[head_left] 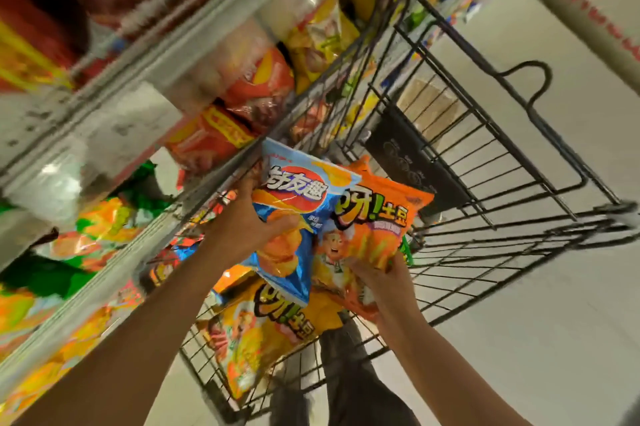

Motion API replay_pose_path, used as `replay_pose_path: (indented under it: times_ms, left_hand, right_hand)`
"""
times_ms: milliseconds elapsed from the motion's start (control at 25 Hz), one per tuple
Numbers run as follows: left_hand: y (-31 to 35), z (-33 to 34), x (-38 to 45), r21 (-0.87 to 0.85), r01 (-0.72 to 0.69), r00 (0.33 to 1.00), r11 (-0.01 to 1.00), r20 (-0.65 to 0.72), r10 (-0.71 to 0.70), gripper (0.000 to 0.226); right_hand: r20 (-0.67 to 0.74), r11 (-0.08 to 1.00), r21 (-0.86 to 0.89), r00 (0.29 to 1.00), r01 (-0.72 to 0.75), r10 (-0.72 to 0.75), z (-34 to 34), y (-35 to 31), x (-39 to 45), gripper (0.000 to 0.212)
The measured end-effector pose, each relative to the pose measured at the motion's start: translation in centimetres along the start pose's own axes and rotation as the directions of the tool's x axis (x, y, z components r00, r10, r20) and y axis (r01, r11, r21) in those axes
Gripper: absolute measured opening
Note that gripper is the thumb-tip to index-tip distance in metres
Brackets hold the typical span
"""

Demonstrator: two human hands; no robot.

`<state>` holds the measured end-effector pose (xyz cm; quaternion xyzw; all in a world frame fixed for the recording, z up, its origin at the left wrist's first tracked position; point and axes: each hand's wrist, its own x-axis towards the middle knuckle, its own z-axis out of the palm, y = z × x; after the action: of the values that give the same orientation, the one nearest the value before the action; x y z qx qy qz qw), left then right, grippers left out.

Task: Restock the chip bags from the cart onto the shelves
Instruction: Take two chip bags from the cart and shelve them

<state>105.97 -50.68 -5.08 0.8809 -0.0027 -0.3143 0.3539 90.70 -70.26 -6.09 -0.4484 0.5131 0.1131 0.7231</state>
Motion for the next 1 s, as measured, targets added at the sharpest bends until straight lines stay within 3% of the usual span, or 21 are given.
replay_pose_path:
  times_ms: [200, 400, 480, 640, 720, 840, 1000]
  left_hand:
    - [0.6, -2.4, -6.7, -0.201, -0.090, 0.993, 0.975, -0.096, 0.072, 0.122]
    - [-1.1, -4.9, -17.4, -0.384, -0.327, 0.941, 0.864, -0.214, 0.262, 0.117]
    - [-3.1, -6.2, -22.6, -0.392, -0.376, 0.919, 0.840, -0.272, 0.285, 0.112]
    - [-8.4, -10.5, -35.0, -0.343, -0.431, 0.865, 0.835, -0.422, 0.273, 0.126]
    - [-11.6, -13.3, -40.8, -0.318, -0.491, 0.799, 0.811, -0.535, 0.274, 0.124]
    - [-16.7, -17.6, -50.3, -0.282, -0.486, 0.687, 0.827, -0.708, 0.163, 0.132]
    - [-23.0, -20.8, -60.3, -0.221, -0.398, 0.482, 0.890, -0.876, -0.003, 0.122]
  right_hand:
    - [0.062, 0.972, -0.132, 0.980, 0.196, -0.190, -0.3, -1.2, -5.6, 0.043]
    - [0.184, 0.910, -0.110, 0.908, 0.400, -0.377, -0.3, 1.2, -14.2, 0.043]
    - [0.227, 0.860, -0.133, 0.860, 0.492, -0.457, 0.2, 3.5, -18.2, 0.041]
    - [0.350, 0.783, -0.205, 0.792, 0.587, -0.501, 3.4, 8.4, -26.4, 0.040]
    - [0.456, 0.723, -0.231, 0.729, 0.651, -0.511, 6.6, 10.5, -30.4, 0.049]
    - [0.625, 0.577, -0.256, 0.588, 0.776, -0.513, 13.0, 14.2, -36.3, 0.066]
    - [0.797, 0.406, -0.220, 0.404, 0.887, -0.450, 20.3, 18.3, -42.5, 0.053]
